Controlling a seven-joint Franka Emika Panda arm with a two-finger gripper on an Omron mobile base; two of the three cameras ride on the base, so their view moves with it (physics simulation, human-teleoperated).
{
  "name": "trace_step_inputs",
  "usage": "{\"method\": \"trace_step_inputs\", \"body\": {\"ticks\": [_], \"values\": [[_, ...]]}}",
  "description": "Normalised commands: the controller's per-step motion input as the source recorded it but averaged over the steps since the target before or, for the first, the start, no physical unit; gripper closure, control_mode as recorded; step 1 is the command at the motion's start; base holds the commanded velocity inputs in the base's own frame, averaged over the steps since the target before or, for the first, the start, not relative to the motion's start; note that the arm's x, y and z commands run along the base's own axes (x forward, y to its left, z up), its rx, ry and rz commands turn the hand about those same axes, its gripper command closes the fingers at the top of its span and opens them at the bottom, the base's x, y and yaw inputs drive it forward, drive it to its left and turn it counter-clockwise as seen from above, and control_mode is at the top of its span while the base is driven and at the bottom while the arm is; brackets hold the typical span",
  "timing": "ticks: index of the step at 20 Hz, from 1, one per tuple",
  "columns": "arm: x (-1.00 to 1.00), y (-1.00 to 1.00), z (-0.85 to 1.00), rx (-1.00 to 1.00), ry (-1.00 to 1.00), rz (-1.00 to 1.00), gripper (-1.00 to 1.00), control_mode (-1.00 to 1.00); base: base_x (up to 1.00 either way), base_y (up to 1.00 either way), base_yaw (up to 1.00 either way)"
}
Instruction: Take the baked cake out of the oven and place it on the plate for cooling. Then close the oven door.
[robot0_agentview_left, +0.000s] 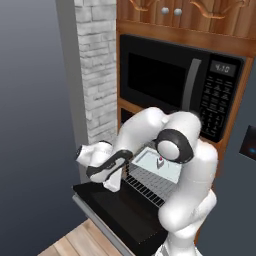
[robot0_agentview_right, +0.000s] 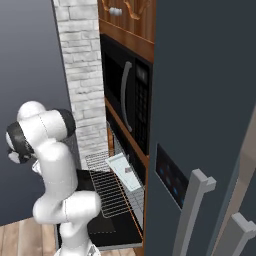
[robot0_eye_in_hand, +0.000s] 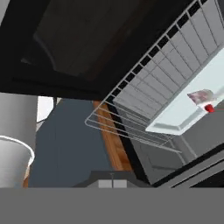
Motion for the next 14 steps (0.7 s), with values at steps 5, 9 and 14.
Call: {"method": "trace_step_inputs", "body": {"ticks": [5, 9, 14], "values": [[-0.12, -0.36, 0.69, 0.04, -0.51, -0.17, 1.00, -1.00, 0.00, 0.00, 0.00], [-0.02, -0.16, 0.27, 0.02, -0.41, -0.31, 1.00, -1.00, 0.00, 0.00, 0.00], [-0.08, 0.00, 0.29, 0.12, -0.40, -0.30, -1.00, -1.00, 0.00, 0.00, 0.00]]}}
